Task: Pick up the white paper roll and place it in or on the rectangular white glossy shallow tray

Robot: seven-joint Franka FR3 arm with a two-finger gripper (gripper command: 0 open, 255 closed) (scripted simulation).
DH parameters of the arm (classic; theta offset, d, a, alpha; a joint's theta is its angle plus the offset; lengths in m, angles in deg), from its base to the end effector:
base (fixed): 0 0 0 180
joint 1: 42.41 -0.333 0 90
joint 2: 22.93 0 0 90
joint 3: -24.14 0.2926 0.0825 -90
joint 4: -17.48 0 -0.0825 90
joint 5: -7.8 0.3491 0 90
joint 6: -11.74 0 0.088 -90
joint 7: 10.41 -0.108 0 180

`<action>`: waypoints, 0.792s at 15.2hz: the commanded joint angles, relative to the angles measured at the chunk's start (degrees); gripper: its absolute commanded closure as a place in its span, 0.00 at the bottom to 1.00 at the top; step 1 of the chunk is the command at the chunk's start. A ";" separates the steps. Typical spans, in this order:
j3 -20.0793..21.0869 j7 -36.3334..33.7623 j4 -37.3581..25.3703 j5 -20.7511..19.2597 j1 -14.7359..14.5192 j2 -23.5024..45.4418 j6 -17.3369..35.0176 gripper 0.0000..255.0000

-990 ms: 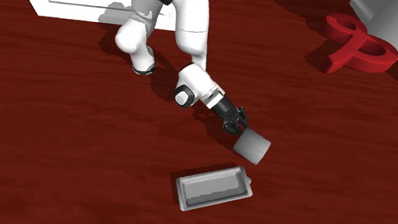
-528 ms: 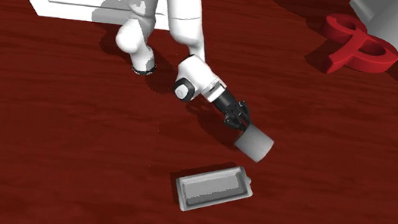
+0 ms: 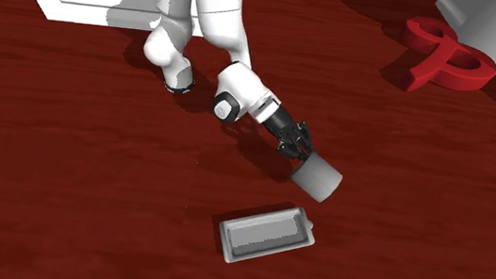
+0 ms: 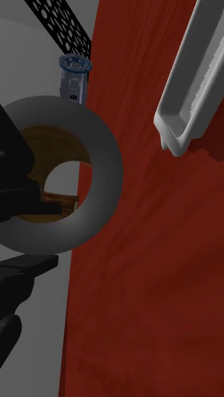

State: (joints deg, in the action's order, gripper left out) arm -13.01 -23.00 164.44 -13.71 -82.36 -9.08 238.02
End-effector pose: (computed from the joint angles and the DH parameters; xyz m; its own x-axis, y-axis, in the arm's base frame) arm 0.4640 0.0821 0.3416 0.3810 0.2012 0.9024 0.3209 -0.9441 0.0751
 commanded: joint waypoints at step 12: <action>-3.33 -19.89 -16.01 -33.18 25.05 10.60 9.18 1.00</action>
State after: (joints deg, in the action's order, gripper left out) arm -16.17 -40.78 150.68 -44.17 -59.45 0.44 246.43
